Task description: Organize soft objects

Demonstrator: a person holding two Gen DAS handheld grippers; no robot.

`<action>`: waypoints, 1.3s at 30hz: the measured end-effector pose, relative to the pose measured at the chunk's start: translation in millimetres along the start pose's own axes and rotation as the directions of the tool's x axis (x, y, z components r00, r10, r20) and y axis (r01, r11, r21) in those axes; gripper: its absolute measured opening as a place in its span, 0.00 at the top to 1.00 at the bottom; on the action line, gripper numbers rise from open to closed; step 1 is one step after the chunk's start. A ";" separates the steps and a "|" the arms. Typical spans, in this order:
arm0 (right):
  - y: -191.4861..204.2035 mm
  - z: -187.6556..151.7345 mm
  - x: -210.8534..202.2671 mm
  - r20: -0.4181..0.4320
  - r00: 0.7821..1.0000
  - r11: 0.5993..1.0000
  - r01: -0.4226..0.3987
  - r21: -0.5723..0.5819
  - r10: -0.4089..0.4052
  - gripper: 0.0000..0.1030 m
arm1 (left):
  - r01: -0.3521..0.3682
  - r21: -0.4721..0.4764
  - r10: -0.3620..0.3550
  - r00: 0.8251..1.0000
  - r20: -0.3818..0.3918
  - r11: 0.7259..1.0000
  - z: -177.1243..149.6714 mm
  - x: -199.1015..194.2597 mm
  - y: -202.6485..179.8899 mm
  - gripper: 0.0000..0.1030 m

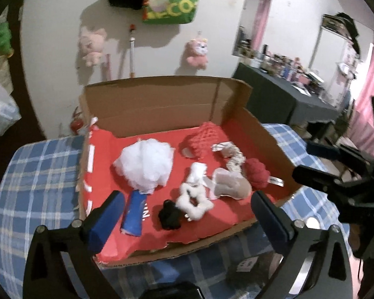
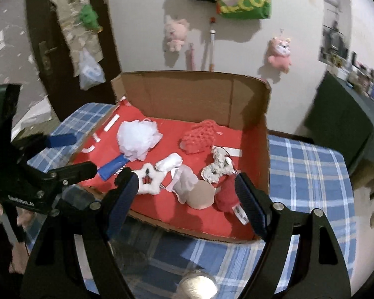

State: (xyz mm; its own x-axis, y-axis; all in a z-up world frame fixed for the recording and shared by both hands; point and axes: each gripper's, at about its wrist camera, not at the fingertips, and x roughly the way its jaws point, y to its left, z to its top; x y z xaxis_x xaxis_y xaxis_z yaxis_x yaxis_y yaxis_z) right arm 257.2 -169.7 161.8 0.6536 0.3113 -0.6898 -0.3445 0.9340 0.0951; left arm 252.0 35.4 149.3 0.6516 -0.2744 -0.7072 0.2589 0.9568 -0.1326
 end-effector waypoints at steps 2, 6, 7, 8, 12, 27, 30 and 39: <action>-1.3 -3.7 6.8 -0.019 1.000 0.999 0.017 0.041 -0.016 0.23 | -0.024 -0.024 0.024 1.000 -0.008 0.999 -3.7 4.9 2.3 0.00; -11.4 -10.1 31.0 -0.091 0.996 0.992 0.019 0.122 -0.008 0.23 | -0.067 -0.056 0.064 0.997 -0.048 0.996 -12.2 18.1 7.7 0.00; -11.9 -11.3 35.1 -0.099 0.995 0.992 0.031 0.122 -0.019 0.23 | -0.077 -0.064 0.073 0.995 -0.063 0.995 -14.5 22.2 9.2 0.00; -11.6 -12.3 40.1 -0.107 0.994 0.993 0.046 0.110 -0.034 0.23 | -0.084 -0.074 0.078 0.994 -0.080 0.994 -16.5 27.8 11.3 0.00; -10.0 -19.1 55.4 -0.148 0.987 0.993 0.070 0.092 -0.056 0.23 | -0.108 -0.092 0.097 0.989 -0.111 0.990 -21.2 41.1 18.1 0.00; -14.2 -31.9 77.5 -0.221 0.972 0.990 0.105 0.093 -0.082 0.23 | -0.149 -0.074 0.134 0.975 -0.177 0.986 -27.1 58.4 18.3 0.00; -14.0 -33.0 81.0 -0.242 0.966 0.989 0.113 0.098 -0.087 0.23 | -0.165 -0.067 0.149 0.969 -0.198 0.984 -27.4 63.0 18.1 0.00; -15.0 -34.2 85.5 -0.267 0.961 0.988 0.110 0.108 -0.078 0.23 | -0.175 -0.118 0.143 0.960 -0.243 0.977 -29.4 69.3 28.3 0.00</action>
State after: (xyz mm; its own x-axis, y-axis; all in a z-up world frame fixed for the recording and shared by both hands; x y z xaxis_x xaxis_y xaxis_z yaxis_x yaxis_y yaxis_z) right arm 295.2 -163.1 76.9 0.4749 0.1795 -0.8615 -0.1957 0.9760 0.0954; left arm 283.5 46.2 76.1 0.4891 -0.1034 -0.8661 0.0549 0.9946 -0.0877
